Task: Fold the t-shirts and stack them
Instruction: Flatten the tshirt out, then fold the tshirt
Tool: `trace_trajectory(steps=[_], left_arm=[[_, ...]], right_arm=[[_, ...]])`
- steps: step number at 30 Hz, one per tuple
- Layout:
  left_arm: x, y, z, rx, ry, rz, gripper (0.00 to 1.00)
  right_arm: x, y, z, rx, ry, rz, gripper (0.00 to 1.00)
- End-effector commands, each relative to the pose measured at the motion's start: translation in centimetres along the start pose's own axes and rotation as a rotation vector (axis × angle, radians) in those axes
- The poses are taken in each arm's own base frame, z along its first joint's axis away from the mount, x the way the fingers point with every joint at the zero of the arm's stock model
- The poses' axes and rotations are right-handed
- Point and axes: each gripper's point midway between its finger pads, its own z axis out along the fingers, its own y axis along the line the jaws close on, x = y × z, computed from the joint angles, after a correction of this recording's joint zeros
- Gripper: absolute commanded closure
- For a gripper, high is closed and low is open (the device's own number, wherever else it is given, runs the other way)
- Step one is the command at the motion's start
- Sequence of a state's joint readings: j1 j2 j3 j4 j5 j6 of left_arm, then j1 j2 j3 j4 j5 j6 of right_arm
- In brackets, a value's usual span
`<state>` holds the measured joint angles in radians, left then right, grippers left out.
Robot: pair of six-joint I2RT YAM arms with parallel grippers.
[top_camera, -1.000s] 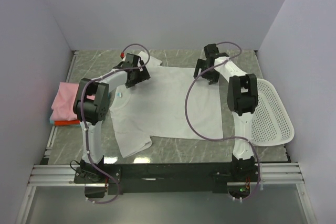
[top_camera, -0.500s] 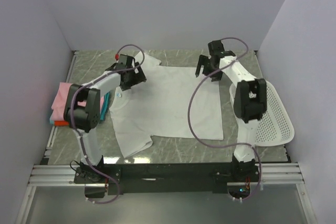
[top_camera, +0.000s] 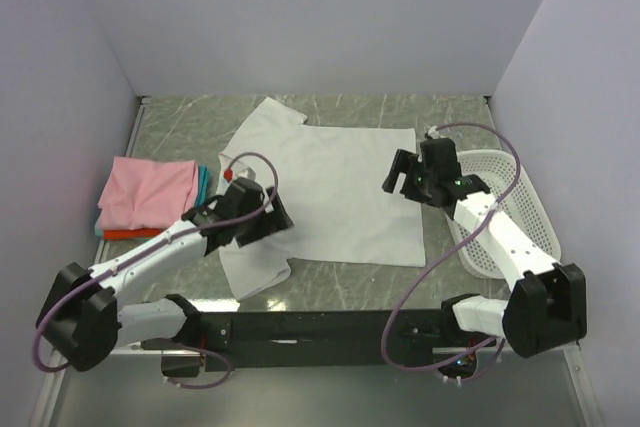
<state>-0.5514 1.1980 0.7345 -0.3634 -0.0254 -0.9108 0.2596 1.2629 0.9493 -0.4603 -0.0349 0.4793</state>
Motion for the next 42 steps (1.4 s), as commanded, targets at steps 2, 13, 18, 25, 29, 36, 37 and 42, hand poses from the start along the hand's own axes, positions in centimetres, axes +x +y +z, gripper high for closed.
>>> trace_trajectory(steps=[2,13,18,25,29,36,37,42], left_arm=[[5.6,2.1,-2.4,-0.111,0.048,-0.089,0.01],[13.3,3.9,-3.6,-0.171,0.117,-0.272,0.01],[13.7,7.4,-3.5,-0.375,0.088,-0.295,0.01],[12.7,10.8,-3.7,-0.509,-0.026,-0.352,0.17],[12.0,12.0,-4.0,-0.524,-0.081,-0.387,0.23],[11.6,12.4,-3.1,-0.483,-0.098,-0.424,0.51],[11.6,12.3,-3.0,-0.478,-0.098,-0.421,0.55],[11.4,12.1,-2.6,-0.469,-0.098,-0.398,0.75]], right_arm=[[0.2,-0.1,-1.8,-0.029,-0.081,0.032,0.05],[0.1,-0.3,-2.7,-0.033,-0.113,0.002,0.05],[0.3,-0.4,-2.5,-0.036,-0.109,-0.005,0.05],[0.4,-0.5,-2.5,-0.034,-0.105,-0.016,0.05],[0.3,-0.4,-2.8,-0.041,-0.115,-0.012,0.05],[1.5,0.0,-3.0,-0.083,-0.089,0.002,0.05],[1.8,0.0,-3.0,-0.087,-0.082,0.008,0.05],[5.3,-1.1,-3.7,-0.095,-0.026,0.028,0.05]])
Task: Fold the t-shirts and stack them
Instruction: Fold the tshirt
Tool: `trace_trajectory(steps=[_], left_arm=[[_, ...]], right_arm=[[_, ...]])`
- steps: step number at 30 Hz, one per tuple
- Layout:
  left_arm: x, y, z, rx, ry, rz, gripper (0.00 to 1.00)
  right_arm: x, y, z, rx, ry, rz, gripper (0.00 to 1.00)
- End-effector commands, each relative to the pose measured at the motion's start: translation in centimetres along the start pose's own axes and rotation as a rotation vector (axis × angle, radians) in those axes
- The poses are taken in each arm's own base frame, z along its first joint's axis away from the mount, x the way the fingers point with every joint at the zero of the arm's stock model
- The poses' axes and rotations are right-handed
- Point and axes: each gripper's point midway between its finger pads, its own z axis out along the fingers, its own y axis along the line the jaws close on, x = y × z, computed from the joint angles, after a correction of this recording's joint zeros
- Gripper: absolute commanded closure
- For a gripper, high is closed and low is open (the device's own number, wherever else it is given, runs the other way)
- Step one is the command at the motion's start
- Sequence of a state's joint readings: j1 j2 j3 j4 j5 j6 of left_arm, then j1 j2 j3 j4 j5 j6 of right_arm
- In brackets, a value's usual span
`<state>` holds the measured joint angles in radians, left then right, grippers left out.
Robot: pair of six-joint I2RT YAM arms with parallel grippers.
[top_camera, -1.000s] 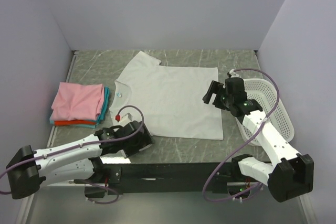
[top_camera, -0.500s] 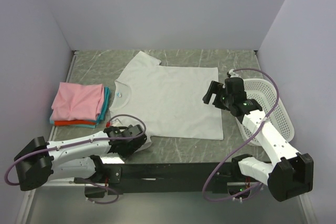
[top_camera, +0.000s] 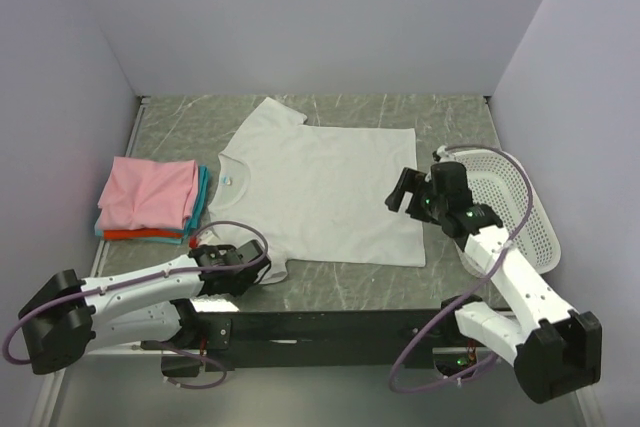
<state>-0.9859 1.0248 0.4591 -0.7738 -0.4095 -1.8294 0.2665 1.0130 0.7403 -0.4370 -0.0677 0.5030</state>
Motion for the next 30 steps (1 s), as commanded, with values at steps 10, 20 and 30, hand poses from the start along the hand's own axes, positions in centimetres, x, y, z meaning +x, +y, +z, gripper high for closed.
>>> trace_trajectory(steps=[10,20,30], left_arm=[[-0.4,-0.3,0.9,0.004,-0.036,0.063,0.99],[-1.1,-1.1,0.2,-0.004,-0.073,0.126,0.99],[-1.1,-1.7,-0.1,0.129,-0.049,0.085,0.99]], right_arm=[[12.0,-1.6,-2.8,0.063,0.21,-0.072,0.04],[12.7,-4.3,-1.6,0.154,0.095,0.24,0.01],[11.9,-6.3,-0.6,0.122,0.014,0.342,0.05]])
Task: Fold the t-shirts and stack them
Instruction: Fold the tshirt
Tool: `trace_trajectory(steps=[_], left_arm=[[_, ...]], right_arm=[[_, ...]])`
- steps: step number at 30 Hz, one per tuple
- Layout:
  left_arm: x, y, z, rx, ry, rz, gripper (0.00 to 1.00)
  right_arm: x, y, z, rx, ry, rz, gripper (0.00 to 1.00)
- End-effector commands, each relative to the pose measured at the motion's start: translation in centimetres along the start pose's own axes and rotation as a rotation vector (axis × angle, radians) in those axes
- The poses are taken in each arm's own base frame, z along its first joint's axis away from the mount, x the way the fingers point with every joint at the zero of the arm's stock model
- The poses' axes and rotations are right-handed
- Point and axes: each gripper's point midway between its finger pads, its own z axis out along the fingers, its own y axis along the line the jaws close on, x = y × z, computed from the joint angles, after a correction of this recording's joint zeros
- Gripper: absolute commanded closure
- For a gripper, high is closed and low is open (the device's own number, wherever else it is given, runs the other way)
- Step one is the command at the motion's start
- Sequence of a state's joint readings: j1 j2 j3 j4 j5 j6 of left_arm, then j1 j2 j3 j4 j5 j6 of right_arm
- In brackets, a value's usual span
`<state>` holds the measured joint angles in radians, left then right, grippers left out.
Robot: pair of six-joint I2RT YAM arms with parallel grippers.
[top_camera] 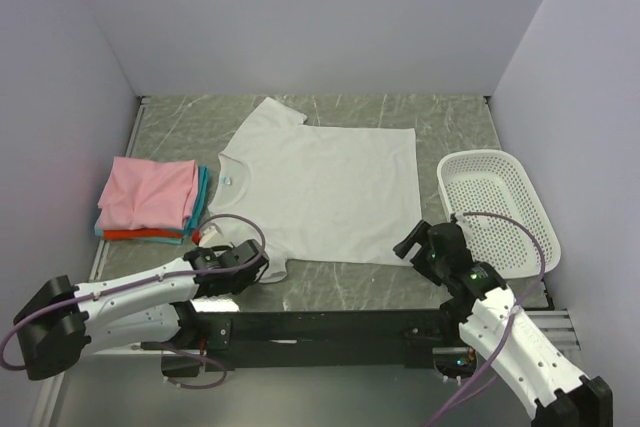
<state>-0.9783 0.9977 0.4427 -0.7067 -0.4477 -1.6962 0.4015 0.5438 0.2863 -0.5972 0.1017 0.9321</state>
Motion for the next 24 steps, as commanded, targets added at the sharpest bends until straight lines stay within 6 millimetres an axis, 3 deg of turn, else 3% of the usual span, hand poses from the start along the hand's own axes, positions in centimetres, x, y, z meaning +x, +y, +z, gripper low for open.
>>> trace_trajectory(steps=[1,10,14,19,24], left_arm=[[-0.8,-0.5,-0.2,0.056,-0.033,-0.011,0.99],[-0.8,-0.7,-0.5,0.121,-0.018,-0.045,0.99],[-0.9,-0.8,-0.5,0.123,-0.024,-0.047,0.99],[-1.2,-1.2,-0.6,0.116,-0.04,-0.043,0.99],[-1.6,-1.8,-0.6,0.114,-0.062,-0.038,0.99]], right_arm=[[-0.8,0.8,0.7,-0.034,-0.024,0.012,0.08],[0.4,0.6,2.8,-0.018,0.057,0.019,0.29],[0.1,0.5,2.5,-0.011,0.046,0.019,0.45],[-0.3,0.4,1.7,-0.014,0.014,0.031,0.55],[-1.1,0.6,1.5,-0.035,-0.033,0.044,0.84]])
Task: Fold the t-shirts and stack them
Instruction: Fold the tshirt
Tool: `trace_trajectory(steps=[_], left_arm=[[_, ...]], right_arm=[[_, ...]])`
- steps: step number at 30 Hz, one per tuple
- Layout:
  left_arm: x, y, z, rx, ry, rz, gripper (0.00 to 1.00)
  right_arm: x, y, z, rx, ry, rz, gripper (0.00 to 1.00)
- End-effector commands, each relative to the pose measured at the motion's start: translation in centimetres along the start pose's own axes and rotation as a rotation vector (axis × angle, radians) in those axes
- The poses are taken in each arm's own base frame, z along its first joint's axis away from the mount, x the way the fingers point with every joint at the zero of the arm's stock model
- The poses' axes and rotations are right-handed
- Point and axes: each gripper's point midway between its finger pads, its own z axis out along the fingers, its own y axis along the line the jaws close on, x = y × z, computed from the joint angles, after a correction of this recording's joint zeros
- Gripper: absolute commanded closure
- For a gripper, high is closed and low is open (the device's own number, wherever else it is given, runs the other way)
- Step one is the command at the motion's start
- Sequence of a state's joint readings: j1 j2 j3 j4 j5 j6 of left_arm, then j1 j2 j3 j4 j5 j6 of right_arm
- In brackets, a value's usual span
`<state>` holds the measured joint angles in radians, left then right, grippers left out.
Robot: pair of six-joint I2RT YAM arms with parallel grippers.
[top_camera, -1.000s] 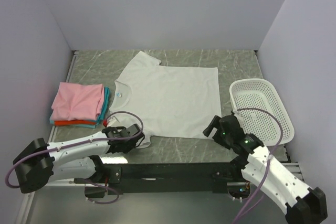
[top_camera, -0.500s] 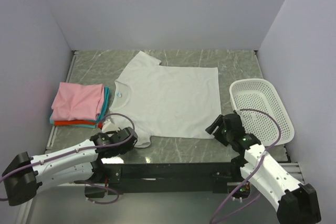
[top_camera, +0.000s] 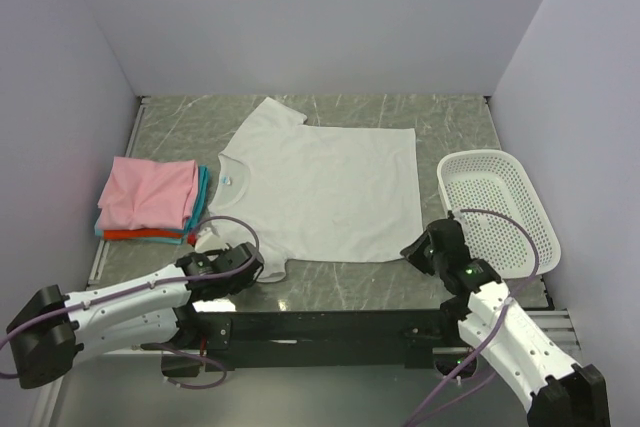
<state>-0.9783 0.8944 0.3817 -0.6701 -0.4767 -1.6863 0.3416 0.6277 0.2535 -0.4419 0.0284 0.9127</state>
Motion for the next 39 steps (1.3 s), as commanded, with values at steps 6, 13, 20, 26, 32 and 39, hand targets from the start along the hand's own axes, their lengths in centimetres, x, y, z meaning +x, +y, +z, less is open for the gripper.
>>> trace_trajectory(steps=[6,13,20,26,32,39], left_arm=[[-1.9,-2.5,-0.9,0.054,-0.077,-0.058,0.99],[-2.9,-4.1,-1.6,0.144,-0.111,-0.06,0.99],[-4.8,-6.2,-2.3,0.168,-0.199,-0.034,0.99],[-6.2,-8.7,-1.8,0.161,-0.22,0.024,0.99],[-8.0,-10.9,-1.3,0.149,-0.242,0.055,1.0],[-10.5,-13.0,-1.1,0.177,-0.265,0.06,1.0]], right_arm=[[-1.6,-0.3,-0.2,0.041,-0.065,-0.03,1.0],[-2.1,1.0,-0.4,0.001,-0.061,-0.073,1.0],[-3.1,2.5,-0.9,-0.014,-0.057,-0.129,1.0],[-4.7,4.0,-1.4,-0.022,-0.081,-0.166,1.0],[-6.3,5.2,-1.5,-0.006,-0.108,-0.196,1.0],[-7.8,6.5,-0.9,0.013,-0.113,-0.217,1.0]])
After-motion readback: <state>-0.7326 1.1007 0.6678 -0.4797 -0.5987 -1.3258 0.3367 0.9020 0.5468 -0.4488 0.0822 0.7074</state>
